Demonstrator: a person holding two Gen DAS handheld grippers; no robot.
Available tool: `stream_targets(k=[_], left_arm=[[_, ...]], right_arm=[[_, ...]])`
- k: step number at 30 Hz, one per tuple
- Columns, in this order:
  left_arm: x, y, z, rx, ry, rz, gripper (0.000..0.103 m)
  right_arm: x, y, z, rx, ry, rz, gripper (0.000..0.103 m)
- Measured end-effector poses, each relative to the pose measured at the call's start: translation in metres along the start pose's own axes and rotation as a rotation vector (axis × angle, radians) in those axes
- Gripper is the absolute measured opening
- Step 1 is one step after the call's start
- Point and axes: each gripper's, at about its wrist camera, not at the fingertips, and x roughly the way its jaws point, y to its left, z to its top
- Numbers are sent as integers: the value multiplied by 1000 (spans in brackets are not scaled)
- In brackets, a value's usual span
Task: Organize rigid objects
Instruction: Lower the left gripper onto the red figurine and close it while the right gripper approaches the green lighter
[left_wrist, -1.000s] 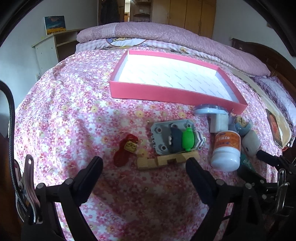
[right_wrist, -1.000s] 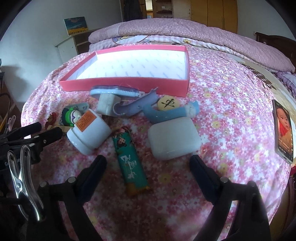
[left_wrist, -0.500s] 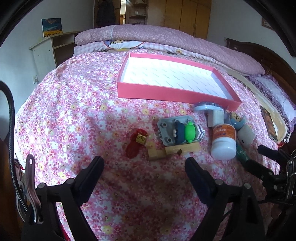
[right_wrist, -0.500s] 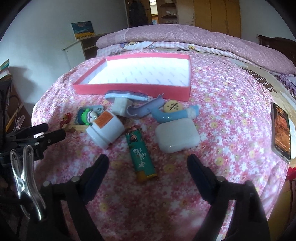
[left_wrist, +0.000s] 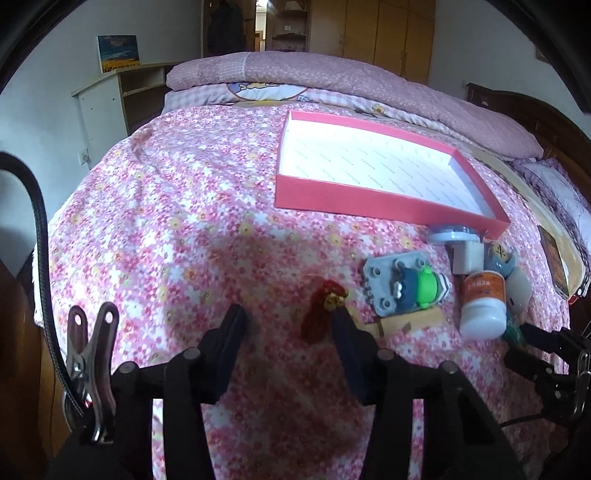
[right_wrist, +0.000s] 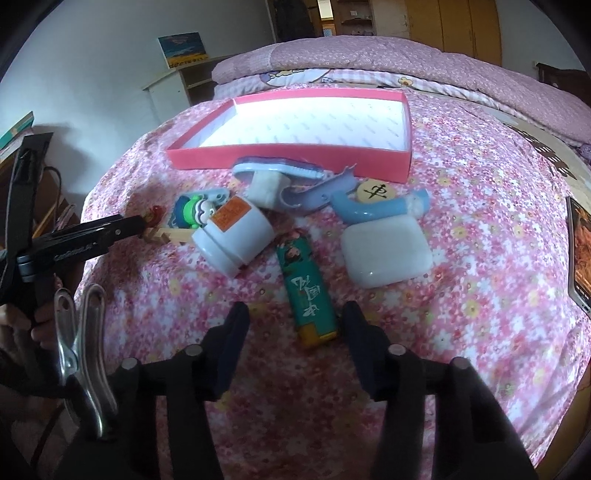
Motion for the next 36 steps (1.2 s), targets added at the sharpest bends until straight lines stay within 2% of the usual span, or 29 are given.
stream_targets(k=[5, 10, 22, 23, 24, 25, 28, 33, 36], left_arm=[[12, -7, 6, 27, 21, -22, 51], [21, -16, 9, 72, 13, 16, 52], [23, -14, 7, 68, -2, 15, 53], [23, -14, 6, 67, -6, 20, 51], [22, -14, 5, 64, -8, 23, 46], [21, -13, 6, 59, -8, 18, 36], [19, -13, 5, 32, 2, -14, 24], [15, -15, 1, 35, 2, -31, 23], [12, -15, 0, 24, 3, -50, 23]], right_arm=[[4, 1, 4, -4, 5, -2, 46], [10, 3, 7, -23, 7, -10, 46], [13, 5, 5, -48, -2, -31, 46], [13, 5, 5, -49, -4, -32, 46], [13, 5, 5, -49, -6, -32, 46], [12, 5, 5, -49, -8, -32, 46], [12, 5, 5, -45, -9, -29, 44], [11, -2, 5, -5, -16, -40, 25], [9, -7, 6, 19, -20, -24, 24]])
